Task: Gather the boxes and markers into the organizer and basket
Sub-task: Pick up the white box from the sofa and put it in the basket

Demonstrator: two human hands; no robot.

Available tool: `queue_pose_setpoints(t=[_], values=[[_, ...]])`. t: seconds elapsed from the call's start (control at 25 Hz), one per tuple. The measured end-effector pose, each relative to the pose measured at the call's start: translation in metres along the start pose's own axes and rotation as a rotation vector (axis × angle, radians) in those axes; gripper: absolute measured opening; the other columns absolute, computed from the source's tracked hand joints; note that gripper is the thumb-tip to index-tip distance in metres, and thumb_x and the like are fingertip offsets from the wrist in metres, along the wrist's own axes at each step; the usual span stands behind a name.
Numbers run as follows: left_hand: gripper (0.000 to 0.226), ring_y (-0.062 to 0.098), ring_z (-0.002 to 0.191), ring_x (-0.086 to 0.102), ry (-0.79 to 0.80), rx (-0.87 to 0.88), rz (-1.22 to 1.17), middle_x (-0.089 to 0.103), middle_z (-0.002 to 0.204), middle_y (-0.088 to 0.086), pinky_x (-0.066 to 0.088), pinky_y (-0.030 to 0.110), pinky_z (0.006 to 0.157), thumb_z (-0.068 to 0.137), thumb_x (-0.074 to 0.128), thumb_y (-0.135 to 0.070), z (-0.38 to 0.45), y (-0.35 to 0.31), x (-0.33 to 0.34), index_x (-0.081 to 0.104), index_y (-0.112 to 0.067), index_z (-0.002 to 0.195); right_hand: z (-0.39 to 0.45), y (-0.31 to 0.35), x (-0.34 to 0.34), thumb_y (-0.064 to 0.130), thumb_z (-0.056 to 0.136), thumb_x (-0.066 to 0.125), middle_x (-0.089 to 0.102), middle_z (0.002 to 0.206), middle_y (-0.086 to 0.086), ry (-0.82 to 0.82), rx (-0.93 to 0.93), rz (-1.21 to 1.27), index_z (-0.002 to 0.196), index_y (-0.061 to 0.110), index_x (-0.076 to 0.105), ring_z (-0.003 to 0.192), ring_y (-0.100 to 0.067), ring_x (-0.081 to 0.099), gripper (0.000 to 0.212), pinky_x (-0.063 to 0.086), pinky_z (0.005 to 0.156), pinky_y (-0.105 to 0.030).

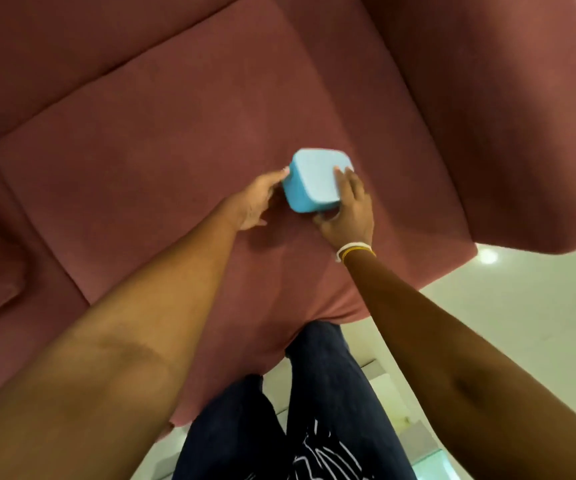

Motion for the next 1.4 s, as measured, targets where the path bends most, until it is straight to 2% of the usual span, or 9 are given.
queue_pose_setpoints(t=[0.12,0.32,0.4,0.48,0.56,0.92,1.16,1.28,1.4], values=[[0.051,0.026,0.095,0.064,0.066,-0.086,-0.251,0.065,0.107,-0.001,0.044,0.054,0.094,0.082,0.044,-0.066,-0.044,0.057,0.011,0.058,-0.029,0.113,-0.096,0.015,0.019,0.016,0.06,0.063,0.045,0.145,-0.015,0.044,-0.059,-0.06,0.139,0.016,0.046,0.11,-0.042,0.057,0.081,0.045,0.091,-0.038],[0.045,0.025,0.088,0.063,0.062,-0.055,-0.026,0.059,0.112,0.011,0.057,0.045,0.074,0.084,0.066,-0.034,-0.112,0.186,0.022,0.049,-0.019,0.123,-0.255,0.035,0.017,0.007,0.071,0.054,0.027,0.156,-0.008,-0.06,0.225,0.12,0.147,0.025,0.031,0.13,-0.024,0.041,0.081,0.051,0.086,-0.032],[0.046,0.025,0.09,0.062,0.122,-0.032,-0.052,0.058,0.111,0.012,0.057,0.045,0.075,0.087,0.064,-0.031,-0.144,0.219,0.031,0.047,-0.016,0.126,-0.307,0.029,0.017,0.018,0.078,0.052,0.048,0.142,-0.008,-0.197,0.596,0.573,0.144,0.02,0.034,0.119,-0.024,0.053,0.069,0.052,0.089,-0.036],[0.047,0.024,0.092,0.062,0.17,-0.001,-0.048,0.057,0.114,0.012,0.059,0.042,0.072,0.089,0.062,-0.028,-0.181,0.257,0.046,0.045,-0.013,0.13,-0.38,0.04,0.027,0.027,0.089,0.048,0.064,0.106,-0.011,-0.301,1.018,1.292,0.127,0.011,0.048,0.08,-0.026,0.064,0.04,0.052,0.07,-0.036],[0.047,0.024,0.094,0.061,0.213,-0.004,0.004,0.057,0.115,0.012,0.06,0.039,0.069,0.09,0.061,-0.024,-0.21,0.3,0.067,0.044,-0.012,0.132,-0.446,0.066,0.026,0.038,0.096,0.041,0.061,0.091,-0.012,-0.268,1.155,1.586,0.098,0.011,0.056,0.067,-0.024,0.058,0.031,0.046,0.064,-0.031],[0.056,0.031,0.109,0.061,0.422,-0.183,0.647,0.056,0.127,0.015,0.057,0.041,0.084,0.083,0.069,-0.009,-0.275,0.469,0.142,0.046,-0.014,0.133,-0.687,0.058,0.036,0.042,0.068,0.064,0.062,0.109,-0.009,-0.595,1.22,1.719,0.119,0.012,0.056,0.088,-0.028,0.063,0.06,0.058,0.069,-0.04],[0.055,0.033,0.122,0.055,0.547,-0.283,1.091,0.059,0.129,0.012,0.045,0.051,0.104,0.074,0.078,-0.016,-0.319,0.602,0.174,0.054,-0.023,0.122,-0.857,0.081,0.107,0.031,0.054,0.062,0.06,0.105,-0.015,-0.997,1.522,1.94,0.104,0.013,0.06,0.089,-0.036,0.058,0.053,0.051,0.07,-0.038],[0.088,0.029,0.117,0.06,0.655,-0.313,1.387,0.062,0.127,0.007,0.05,0.051,0.099,0.053,0.087,-0.033,-0.351,0.681,0.186,0.05,-0.027,0.132,-0.947,0.114,0.14,0.027,0.055,0.054,0.055,0.099,-0.011,-1.218,1.683,2.002,0.1,0.011,0.057,0.086,-0.033,0.055,0.048,0.047,0.07,-0.038],[0.083,0.027,0.115,0.058,0.711,-0.311,1.609,0.06,0.127,0.006,0.052,0.047,0.095,0.065,0.084,-0.028,-0.374,0.757,0.187,0.045,-0.029,0.138,-1.023,0.147,0.175,0.025,0.054,0.052,0.055,0.092,-0.008,-1.474,1.758,2.015,0.091,0.013,0.058,0.086,-0.03,0.054,0.039,0.048,0.072,-0.038]])
Point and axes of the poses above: each hand's wrist, its own z-axis towards the middle knuckle, its own x-axis out of the palm, y = z × x, the point moved 7 cm from there along z, towards the middle knuckle
